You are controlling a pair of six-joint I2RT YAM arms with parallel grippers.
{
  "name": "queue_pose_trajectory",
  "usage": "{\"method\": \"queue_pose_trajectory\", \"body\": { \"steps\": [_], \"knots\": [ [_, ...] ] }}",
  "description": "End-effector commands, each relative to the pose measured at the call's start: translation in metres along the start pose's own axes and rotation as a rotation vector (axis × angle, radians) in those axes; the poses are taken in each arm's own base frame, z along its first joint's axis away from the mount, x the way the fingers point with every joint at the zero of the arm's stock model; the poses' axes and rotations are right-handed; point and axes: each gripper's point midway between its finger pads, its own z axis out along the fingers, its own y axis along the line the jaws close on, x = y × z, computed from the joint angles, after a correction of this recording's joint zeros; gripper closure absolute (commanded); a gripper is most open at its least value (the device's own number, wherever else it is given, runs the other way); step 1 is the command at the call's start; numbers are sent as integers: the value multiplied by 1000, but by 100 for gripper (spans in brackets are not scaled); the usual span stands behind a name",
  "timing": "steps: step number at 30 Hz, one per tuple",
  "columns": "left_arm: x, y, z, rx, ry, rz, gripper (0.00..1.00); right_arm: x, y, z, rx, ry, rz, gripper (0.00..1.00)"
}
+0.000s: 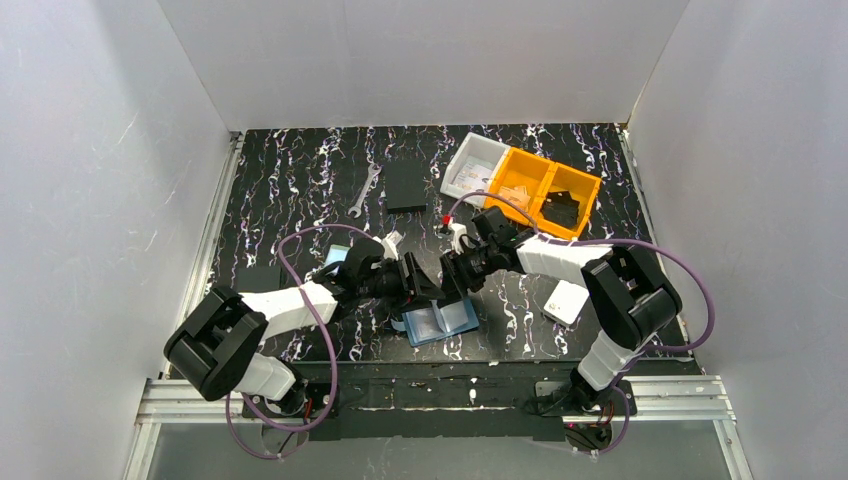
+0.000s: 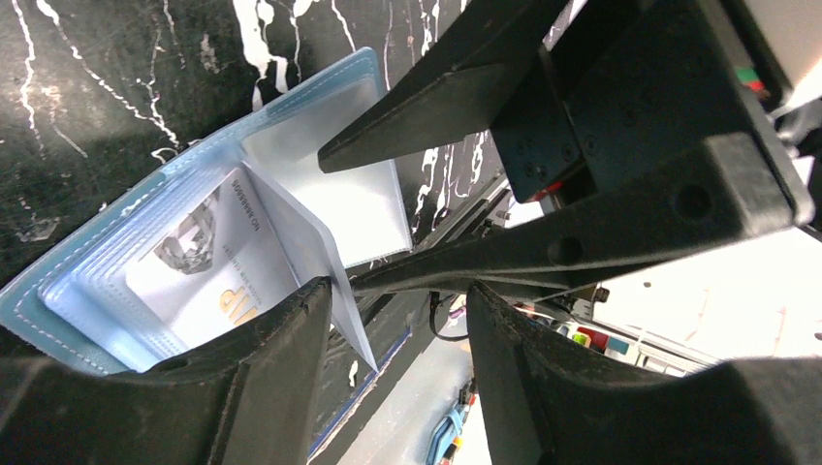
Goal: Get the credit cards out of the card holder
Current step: Remove the credit card from the card holder.
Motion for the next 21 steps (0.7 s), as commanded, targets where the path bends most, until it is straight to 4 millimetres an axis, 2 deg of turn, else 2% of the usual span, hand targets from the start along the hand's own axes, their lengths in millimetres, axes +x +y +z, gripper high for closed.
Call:
{"method": "queue_pose_trajectory", "body": {
  "steps": [1, 8, 12, 21],
  "knots": [
    [0, -12, 1, 39, 15, 35, 47, -11, 12, -6, -87, -57, 52, 32],
    [-1, -11, 5, 41, 19, 28, 47, -11, 24, -9, -163, -65, 44, 22],
    [-3, -15, 10, 51, 27, 28, 46, -11, 23, -11, -146, -74, 38, 17],
    [-7, -22, 17, 73, 32, 24, 45, -9, 18, -9, -120, -65, 56, 20]
  ]
}}
